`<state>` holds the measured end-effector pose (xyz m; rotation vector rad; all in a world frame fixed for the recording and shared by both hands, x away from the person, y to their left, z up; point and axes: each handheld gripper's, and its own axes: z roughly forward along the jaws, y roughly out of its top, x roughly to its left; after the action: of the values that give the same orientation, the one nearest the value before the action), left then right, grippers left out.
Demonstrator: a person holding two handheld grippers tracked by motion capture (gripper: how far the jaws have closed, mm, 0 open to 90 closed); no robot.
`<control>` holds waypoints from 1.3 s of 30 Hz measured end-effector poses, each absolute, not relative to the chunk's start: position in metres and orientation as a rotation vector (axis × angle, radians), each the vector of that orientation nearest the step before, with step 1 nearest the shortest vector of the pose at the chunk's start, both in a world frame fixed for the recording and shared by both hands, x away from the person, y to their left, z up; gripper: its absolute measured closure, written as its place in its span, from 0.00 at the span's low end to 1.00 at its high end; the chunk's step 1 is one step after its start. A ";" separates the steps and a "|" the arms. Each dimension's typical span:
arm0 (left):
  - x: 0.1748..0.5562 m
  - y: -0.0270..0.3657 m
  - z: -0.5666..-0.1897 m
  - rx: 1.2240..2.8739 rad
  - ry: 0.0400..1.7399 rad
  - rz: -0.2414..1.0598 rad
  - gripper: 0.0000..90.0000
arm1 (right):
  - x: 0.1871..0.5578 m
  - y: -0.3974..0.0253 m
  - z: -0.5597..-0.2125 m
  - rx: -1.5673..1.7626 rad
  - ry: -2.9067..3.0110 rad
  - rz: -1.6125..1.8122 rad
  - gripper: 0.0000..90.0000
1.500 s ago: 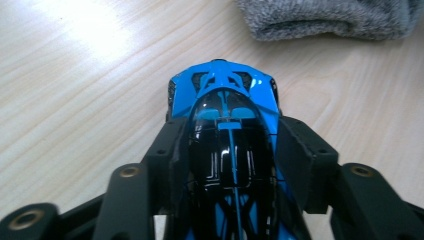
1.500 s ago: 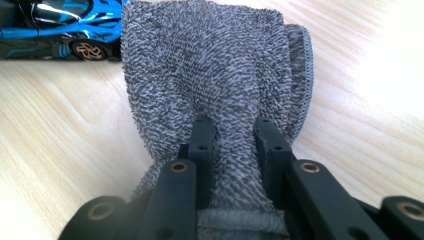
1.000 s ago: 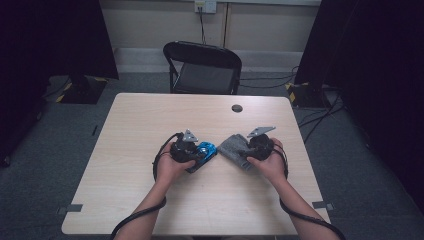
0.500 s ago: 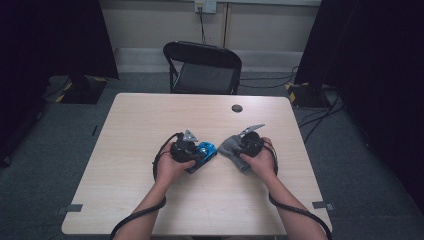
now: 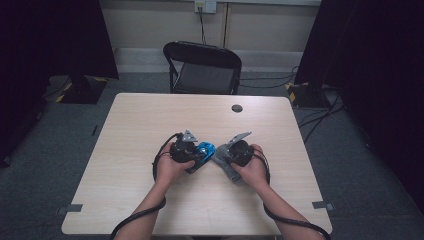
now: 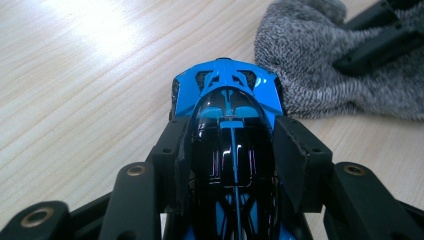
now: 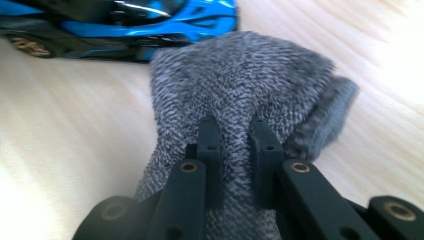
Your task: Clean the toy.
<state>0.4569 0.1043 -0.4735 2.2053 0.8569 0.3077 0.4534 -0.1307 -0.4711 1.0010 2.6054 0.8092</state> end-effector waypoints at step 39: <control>0.457 0.104 -0.474 2.189 0.867 0.314 0.57 | 0.401 -0.076 -0.469 0.779 2.892 1.145 0.87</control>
<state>0.4565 0.1045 -0.4742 2.1888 0.8670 0.3136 0.4015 -0.0756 -0.4694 0.7790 2.8922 1.1449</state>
